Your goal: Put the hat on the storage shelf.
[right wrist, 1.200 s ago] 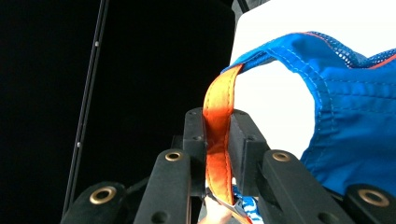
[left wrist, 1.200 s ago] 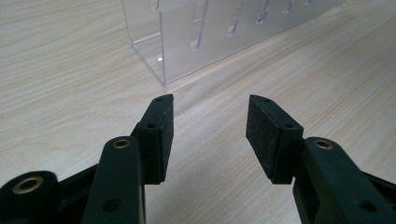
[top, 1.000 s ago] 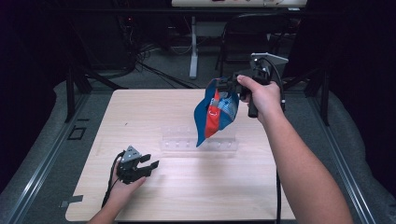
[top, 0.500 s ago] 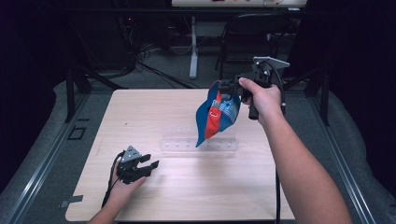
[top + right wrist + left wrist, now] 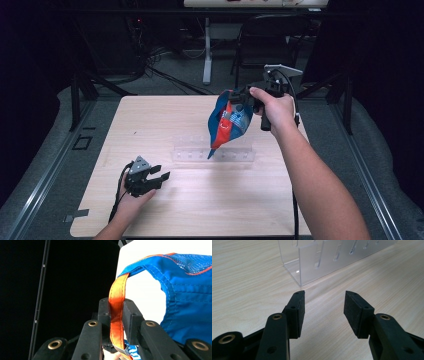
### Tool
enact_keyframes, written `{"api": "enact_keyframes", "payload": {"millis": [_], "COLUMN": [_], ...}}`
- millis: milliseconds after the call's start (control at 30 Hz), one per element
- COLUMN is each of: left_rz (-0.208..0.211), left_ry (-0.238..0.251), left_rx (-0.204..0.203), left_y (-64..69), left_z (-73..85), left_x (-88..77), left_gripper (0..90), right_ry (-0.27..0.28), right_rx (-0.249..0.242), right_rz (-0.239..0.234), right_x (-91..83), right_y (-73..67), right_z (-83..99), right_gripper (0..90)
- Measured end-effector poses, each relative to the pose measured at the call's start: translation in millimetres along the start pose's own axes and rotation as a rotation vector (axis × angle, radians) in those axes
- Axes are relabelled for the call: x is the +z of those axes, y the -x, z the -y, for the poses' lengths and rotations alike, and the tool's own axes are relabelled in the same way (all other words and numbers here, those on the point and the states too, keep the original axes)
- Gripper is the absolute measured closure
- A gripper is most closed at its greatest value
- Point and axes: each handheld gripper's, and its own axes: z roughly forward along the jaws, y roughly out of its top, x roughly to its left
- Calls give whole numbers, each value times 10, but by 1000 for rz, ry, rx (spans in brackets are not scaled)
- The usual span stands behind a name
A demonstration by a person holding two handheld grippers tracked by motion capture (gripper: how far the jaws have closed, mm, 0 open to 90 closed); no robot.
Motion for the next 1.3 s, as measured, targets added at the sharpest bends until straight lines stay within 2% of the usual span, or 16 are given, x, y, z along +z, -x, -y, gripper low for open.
{"api": "enact_keyframes", "payload": {"millis": [333, 700, 933, 1033, 1300], "left_rz": [-6, -7, -8, -8, -8], "left_ry": [8, 4, 4, 4, 4], "left_rx": [2, 2, -1, -2, 0], "left_y": [4, 2, 2, 2, 0], "left_z": [2, 1, 3, 3, 3], "left_x": [12, 9, 15, 16, 15], "left_gripper": [519, 519, 519, 520, 520], "right_ry": [-21, -60, -51, -70, -73], "right_rx": [12, 24, 42, 30, 35], "right_rz": [17, 62, 68, 71, 81], "right_x": [58, 192, 215, 201, 211], "right_y": [142, 305, 374, 413, 460], "right_z": [30, 88, 108, 110, 118], "right_gripper": [781, 779, 778, 777, 771]}}
